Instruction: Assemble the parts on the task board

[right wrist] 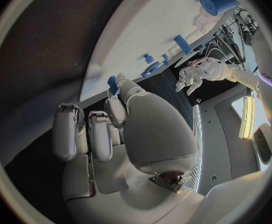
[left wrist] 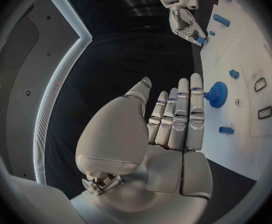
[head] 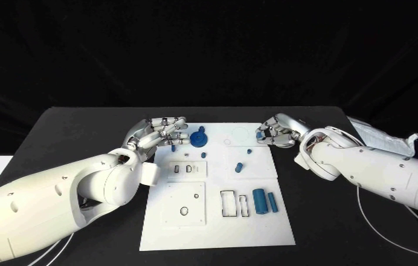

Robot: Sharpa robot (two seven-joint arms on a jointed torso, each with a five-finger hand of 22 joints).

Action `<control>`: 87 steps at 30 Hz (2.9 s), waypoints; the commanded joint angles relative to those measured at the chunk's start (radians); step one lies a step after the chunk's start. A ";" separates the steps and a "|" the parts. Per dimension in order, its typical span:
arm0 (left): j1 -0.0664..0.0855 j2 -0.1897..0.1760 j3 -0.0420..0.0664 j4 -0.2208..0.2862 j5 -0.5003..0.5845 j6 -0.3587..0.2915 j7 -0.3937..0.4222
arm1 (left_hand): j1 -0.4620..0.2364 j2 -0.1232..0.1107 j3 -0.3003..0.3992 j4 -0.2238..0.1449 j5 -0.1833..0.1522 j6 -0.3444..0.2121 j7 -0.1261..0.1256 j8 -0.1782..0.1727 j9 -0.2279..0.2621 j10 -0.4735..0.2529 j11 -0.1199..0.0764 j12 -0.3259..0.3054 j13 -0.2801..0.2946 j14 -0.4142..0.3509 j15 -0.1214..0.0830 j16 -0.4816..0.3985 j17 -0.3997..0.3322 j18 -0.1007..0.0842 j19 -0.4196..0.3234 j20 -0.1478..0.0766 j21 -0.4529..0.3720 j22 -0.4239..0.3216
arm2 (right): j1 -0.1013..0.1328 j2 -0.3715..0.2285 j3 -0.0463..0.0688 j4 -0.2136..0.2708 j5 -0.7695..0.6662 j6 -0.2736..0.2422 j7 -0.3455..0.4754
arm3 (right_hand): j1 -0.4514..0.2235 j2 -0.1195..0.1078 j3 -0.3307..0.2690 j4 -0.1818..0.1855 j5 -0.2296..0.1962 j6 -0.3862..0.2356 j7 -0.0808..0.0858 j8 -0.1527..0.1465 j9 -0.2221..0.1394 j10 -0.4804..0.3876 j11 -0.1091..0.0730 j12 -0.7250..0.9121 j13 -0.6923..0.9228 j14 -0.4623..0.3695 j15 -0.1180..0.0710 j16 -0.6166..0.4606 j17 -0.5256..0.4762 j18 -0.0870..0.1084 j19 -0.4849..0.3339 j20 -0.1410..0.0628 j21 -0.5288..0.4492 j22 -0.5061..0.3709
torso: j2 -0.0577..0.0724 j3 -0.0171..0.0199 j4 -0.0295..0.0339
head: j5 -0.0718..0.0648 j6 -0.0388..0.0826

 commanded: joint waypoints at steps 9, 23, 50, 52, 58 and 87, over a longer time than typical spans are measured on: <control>0.000 0.005 -0.001 -0.011 0.001 0.016 0.006 | -0.001 0.007 0.001 -0.007 -0.006 0.006 -0.002 -0.007 0.000 -0.006 0.001 -0.006 0.000 0.006 0.000 -0.006 0.001 0.010 0.007 -0.002 -0.004 -0.002 | 0.041 -0.002 0.005 0.186 -0.001 -0.033 -0.226 | -0.009 0.022 0.021 -0.011 0.033 0.047 -0.028 -0.001 0.016 0.010 -0.034 -0.072 -0.053 0.076 -0.010 -0.007 0.122 -0.007 -0.008 -0.012 -0.006 -0.016 | -0.006 -0.0068 0.0103 | 0.003 0.001; 0.001 0.007 -0.001 -0.026 0.006 0.010 0.009 | 0.001 0.009 0.002 -0.010 -0.006 0.006 -0.003 -0.006 0.000 -0.005 0.001 -0.006 0.000 0.007 0.000 -0.007 0.002 0.010 0.008 -0.002 -0.005 -0.002 | 0.025 0.159 -0.014 0.235 -0.263 0.038 -0.354 | -0.026 0.017 0.028 -0.020 0.033 0.045 -0.025 -0.009 0.016 -0.003 -0.032 -0.121 -0.086 0.076 -0.009 -0.008 0.120 -0.006 -0.011 -0.012 -0.010 -0.023 | -0.014 -0.0224 0.0295 | 0.016 -0.017; 0.001 0.011 -0.002 -0.024 0.013 0.010 0.009 | 0.001 0.009 0.002 -0.010 -0.006 0.006 -0.003 -0.006 0.000 -0.005 0.001 -0.006 0.000 0.007 0.000 -0.007 0.002 0.010 0.008 -0.002 -0.005 -0.002 | -0.033 0.266 -0.026 0.224 -0.330 0.113 -0.422 | -0.064 0.001 0.025 -0.015 0.039 0.046 -0.024 -0.018 0.015 0.001 -0.031 -0.126 -0.086 0.074 -0.008 -0.015 0.108 -0.001 -0.023 -0.010 -0.023 -0.047 | -0.015 -0.0218 0.0295 | 0.035 -0.033; 0.001 0.011 -0.002 -0.024 0.013 0.010 0.009 | 0.001 0.009 0.002 -0.010 -0.006 0.006 -0.003 -0.006 0.000 -0.005 0.001 -0.006 0.000 0.007 0.000 -0.007 0.002 0.010 0.008 -0.002 -0.005 -0.002 | -0.033 0.264 -0.026 0.225 -0.333 0.116 -0.426 | -0.065 0.001 0.025 -0.015 0.039 0.046 -0.024 -0.018 0.015 0.001 -0.031 -0.126 -0.086 0.074 -0.008 -0.015 0.108 -0.001 -0.023 -0.010 -0.023 -0.047 | -0.015 -0.0226 0.0300 | 0.034 -0.034; 0.001 0.010 -0.002 -0.024 0.013 0.010 0.008 | 0.001 0.009 0.002 -0.010 -0.006 0.006 -0.003 -0.006 0.000 -0.005 0.001 -0.006 0.000 0.007 0.000 -0.007 0.002 0.010 0.008 -0.002 -0.005 -0.002 | -0.034 0.254 -0.026 0.232 -0.336 0.129 -0.432 | -0.072 -0.005 0.023 -0.014 0.041 0.047 -0.024 -0.019 0.015 0.003 -0.031 -0.125 -0.084 0.074 -0.008 -0.015 0.109 -0.001 -0.022 -0.010 -0.023 -0.046 | -0.013 -0.0226 0.0306 | 0.034 -0.033; 0.001 0.009 -0.002 -0.023 0.013 0.010 0.007 | 0.002 0.011 0.003 -0.013 -0.006 0.007 -0.003 -0.006 0.000 -0.004 0.000 -0.005 0.000 0.008 0.000 -0.009 0.003 0.010 0.009 -0.003 -0.007 -0.003 | -0.036 0.242 -0.031 0.245 -0.342 0.170 -0.447 | -0.119 -0.053 -0.003 -0.002 0.052 0.032 -0.015 -0.040 0.009 -0.022 -0.025 -0.192 -0.127 0.074 -0.003 -0.016 0.109 0.000 -0.025 -0.007 -0.028 -0.053 | -0.014 -0.0237 0.0306 | 0.035 -0.043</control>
